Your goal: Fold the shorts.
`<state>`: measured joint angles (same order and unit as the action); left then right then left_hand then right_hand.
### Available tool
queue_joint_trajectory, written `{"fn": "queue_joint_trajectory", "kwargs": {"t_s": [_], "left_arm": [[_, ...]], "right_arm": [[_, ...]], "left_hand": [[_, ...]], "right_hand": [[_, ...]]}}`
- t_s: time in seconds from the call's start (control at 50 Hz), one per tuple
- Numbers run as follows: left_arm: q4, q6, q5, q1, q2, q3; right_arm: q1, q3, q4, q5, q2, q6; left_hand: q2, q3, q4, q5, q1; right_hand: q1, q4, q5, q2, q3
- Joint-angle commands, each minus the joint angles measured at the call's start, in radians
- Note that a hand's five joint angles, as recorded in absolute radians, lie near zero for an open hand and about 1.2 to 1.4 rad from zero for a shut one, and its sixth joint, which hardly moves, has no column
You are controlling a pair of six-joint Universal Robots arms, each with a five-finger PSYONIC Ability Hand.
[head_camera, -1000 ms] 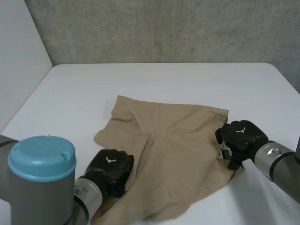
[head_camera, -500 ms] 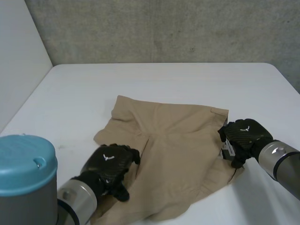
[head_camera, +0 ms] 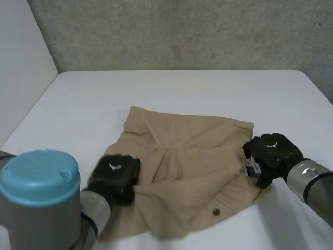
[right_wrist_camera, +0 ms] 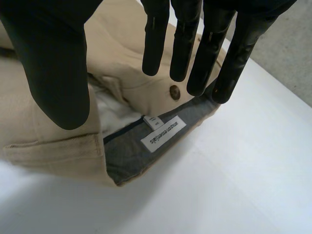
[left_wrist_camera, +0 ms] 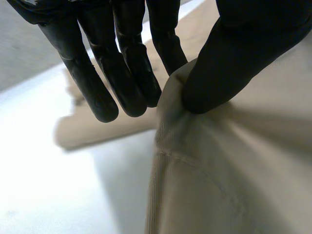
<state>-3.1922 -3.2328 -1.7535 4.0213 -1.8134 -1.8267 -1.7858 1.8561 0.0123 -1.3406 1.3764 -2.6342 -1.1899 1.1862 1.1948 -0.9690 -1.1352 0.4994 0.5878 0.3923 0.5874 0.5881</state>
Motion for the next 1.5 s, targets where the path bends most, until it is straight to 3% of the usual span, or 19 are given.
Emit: {"fn": "queue_joint_trajectory", "kwargs": {"t_s": [0.02,0.34,0.66,1.06,1.14,1.32,1.5], "left_arm": [[-0.071,-0.177,-0.004,0.145,-0.02,-0.012],[-0.075,-0.185,-0.001,0.205,-0.014,-0.045],[-0.075,-0.18,0.002,0.182,-0.006,-0.072],[-0.08,-0.18,0.0,0.196,-0.006,-0.077],[-0.08,-0.18,0.0,0.196,-0.007,-0.078],[-0.08,-0.18,0.0,0.196,-0.006,-0.078],[-0.08,-0.18,0.0,0.199,-0.006,-0.078]], "right_arm": [[-0.003,-0.017,0.011,-0.002,0.033,-0.059],[-0.018,-0.083,0.163,0.097,0.035,-0.145],[-0.152,-0.227,0.225,0.087,-0.102,-0.193],[-0.25,-0.245,0.248,0.097,0.124,-0.194],[-0.282,-0.248,0.247,0.098,0.084,-0.188],[-0.291,-0.325,0.288,0.069,-0.195,-0.119],[-0.279,-0.432,0.216,0.032,-0.278,-0.115]], "left_hand": [[-0.206,0.21,0.201,-0.253,-0.261],[-0.206,0.21,0.201,-0.253,-0.261],[-0.206,0.21,0.201,-0.253,-0.261],[-0.206,0.21,0.201,-0.253,-0.261],[-0.206,0.21,0.201,-0.253,-0.261],[-0.206,0.21,0.201,-0.253,-0.261],[-0.206,0.21,0.201,-0.253,-0.261]], "right_hand": [[0.17,0.081,0.102,0.082,0.081],[0.19,0.102,0.123,0.102,0.102],[0.267,0.178,0.199,0.179,0.178],[0.352,0.263,0.284,0.264,0.263],[0.352,0.263,0.284,0.264,0.263],[0.364,0.275,0.296,0.276,0.275],[0.323,0.234,0.255,0.235,0.234]]}}
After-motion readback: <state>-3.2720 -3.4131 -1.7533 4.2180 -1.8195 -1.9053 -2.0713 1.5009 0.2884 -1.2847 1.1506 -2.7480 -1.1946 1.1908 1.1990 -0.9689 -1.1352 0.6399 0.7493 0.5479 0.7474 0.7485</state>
